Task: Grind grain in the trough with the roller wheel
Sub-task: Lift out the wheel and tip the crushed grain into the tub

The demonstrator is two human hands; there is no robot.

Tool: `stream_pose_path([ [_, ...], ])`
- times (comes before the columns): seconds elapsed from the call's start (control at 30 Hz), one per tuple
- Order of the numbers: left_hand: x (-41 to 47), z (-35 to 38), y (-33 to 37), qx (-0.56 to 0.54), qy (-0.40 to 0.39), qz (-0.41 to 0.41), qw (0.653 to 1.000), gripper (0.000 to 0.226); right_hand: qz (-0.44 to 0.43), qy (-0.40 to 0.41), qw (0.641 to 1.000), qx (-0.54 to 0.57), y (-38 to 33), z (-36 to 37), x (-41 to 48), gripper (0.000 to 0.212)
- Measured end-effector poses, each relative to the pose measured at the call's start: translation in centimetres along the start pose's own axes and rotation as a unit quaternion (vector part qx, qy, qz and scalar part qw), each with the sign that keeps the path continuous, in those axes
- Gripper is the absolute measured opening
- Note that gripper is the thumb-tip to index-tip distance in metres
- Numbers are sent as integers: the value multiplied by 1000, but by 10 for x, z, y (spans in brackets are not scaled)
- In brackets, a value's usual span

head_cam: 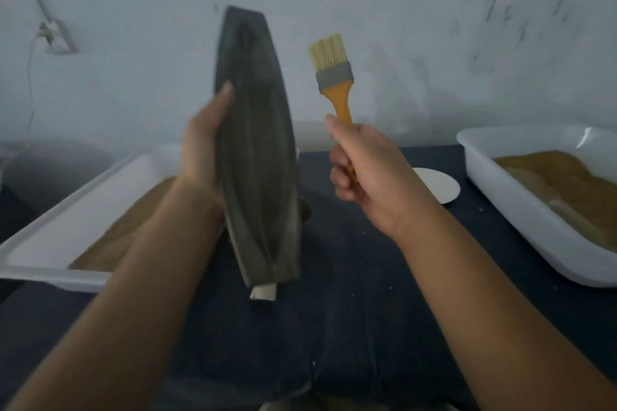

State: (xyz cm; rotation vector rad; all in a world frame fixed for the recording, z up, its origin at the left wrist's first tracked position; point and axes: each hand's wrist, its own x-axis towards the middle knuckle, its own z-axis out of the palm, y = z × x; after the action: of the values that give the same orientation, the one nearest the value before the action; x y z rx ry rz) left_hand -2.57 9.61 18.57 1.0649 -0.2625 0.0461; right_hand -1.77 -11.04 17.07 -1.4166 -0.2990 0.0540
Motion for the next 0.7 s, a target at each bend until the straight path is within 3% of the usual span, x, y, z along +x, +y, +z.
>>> stream_pose_path([
  [0.07, 3, 20, -36, 26, 24, -75, 997, 70, -6, 25, 998, -54, 9, -15, -14, 38],
  [0.17, 4, 43, -79, -47, 3, -129, 990, 64, 12, 95, 987, -130, 31, -42, -32, 38],
  [0.27, 1, 55, -128, -57, 24, -194, 979, 54, 40, 142, 979, -139, 54, -71, -43, 31],
  [0.47, 17, 53, -173, 34, 59, -278, 958, 56, 101, 175, 972, -119, 93, -98, -42, 30],
  [0.63, 36, 44, -176, 295, 71, -315, 899, 26, 128, 185, 970, -94, 111, -107, -32, 30],
  [0.7, 43, 38, -178, 363, 75, -301, 879, 25, 128, 182, 969, -105, 118, -107, -30, 29],
])
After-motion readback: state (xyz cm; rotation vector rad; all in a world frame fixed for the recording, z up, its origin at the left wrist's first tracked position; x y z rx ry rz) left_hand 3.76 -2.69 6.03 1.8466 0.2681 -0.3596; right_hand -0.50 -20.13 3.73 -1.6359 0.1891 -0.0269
